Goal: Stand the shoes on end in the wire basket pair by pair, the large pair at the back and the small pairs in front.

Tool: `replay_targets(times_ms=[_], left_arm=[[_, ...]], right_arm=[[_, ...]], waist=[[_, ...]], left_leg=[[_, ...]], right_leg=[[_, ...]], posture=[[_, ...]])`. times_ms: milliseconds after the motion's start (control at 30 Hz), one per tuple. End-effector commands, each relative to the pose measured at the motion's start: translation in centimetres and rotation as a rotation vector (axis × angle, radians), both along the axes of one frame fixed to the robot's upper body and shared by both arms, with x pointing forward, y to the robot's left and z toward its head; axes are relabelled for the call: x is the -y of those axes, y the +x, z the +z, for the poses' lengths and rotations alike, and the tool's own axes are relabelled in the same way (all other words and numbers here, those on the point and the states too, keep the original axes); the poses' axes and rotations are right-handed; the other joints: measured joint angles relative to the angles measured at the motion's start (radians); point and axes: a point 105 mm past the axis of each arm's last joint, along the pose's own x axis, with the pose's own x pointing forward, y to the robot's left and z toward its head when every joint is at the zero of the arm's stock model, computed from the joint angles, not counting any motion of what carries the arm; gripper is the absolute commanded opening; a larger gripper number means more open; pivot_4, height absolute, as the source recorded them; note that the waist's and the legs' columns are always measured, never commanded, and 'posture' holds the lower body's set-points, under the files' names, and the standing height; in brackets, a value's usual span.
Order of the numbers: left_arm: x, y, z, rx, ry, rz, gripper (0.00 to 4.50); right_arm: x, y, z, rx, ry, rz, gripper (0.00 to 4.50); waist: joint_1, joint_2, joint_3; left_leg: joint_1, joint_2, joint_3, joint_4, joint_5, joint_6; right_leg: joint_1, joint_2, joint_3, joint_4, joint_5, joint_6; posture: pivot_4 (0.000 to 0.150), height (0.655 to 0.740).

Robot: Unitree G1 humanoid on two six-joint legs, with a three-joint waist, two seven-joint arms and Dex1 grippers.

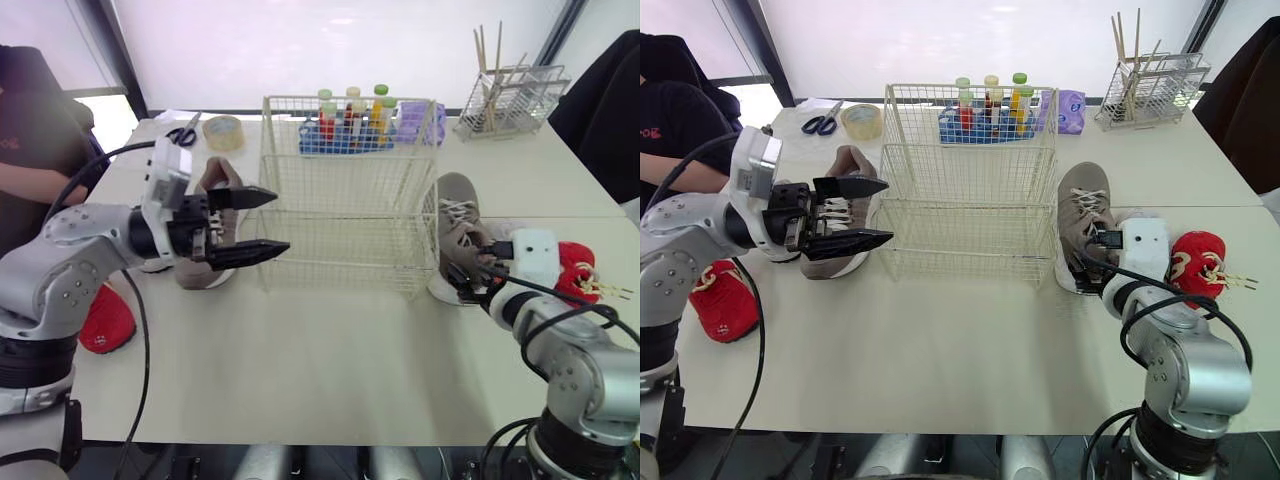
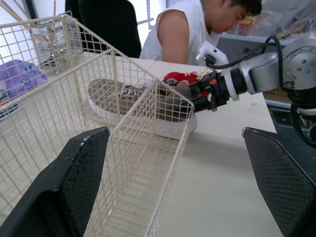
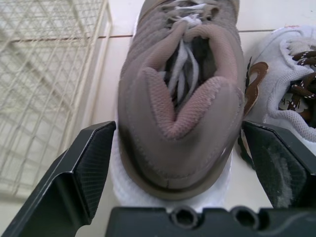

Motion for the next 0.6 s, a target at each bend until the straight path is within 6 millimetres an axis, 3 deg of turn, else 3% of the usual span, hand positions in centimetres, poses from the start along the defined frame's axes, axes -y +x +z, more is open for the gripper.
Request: replay_targets(times_ms=[33, 100, 433, 600], left_arm=[[-0.1, -0.4, 1.1, 0.056, 0.004, 0.006, 4.47], [0.0, -0.5, 1.2, 0.059, 0.005, 0.008, 4.47], [0.3, -0.6, 1.8, 0.077, 0.008, 0.019, 4.5], [0.6, -0.3, 2.2, 0.088, 0.01, 0.009, 4.5]], right_arm=[[0.0, 0.6, 0.9, 0.063, 0.013, -0.019, 4.5], [-0.2, 0.9, 0.8, 0.069, 0.016, -0.021, 4.5], [-0.5, 1.5, 1.0, 0.092, 0.027, -0.017, 0.35], [0.3, 1.7, 4.1, 0.167, 0.015, -0.048, 0.18]], waist=[[0.0, 0.0, 0.0], [-0.001, 0.0, 0.0], [-0.006, -0.001, -0.001], [-0.006, 0.0, 0.0]], left_leg=[[0.0, 0.0, 0.0, 0.0, 0.0, 0.0], [0.0, 0.0, 0.0, 0.0, 0.0, 0.0], [0.001, 0.0, -0.001, 0.0, 0.0, -0.001], [0.001, 0.0, -0.001, 0.0, 0.0, -0.001]], right_leg=[[0.0, 0.0, 0.0, 0.0, 0.0, 0.0], [0.0, 0.0, 0.0, 0.0, 0.0, 0.0], [0.001, 0.001, 0.0, 0.001, 0.0, 0.0], [0.001, 0.001, 0.0, 0.001, 0.0, 0.0]], posture=[[0.15, 0.74], [0.15, 0.74], [0.15, 0.74], [0.15, 0.74]])
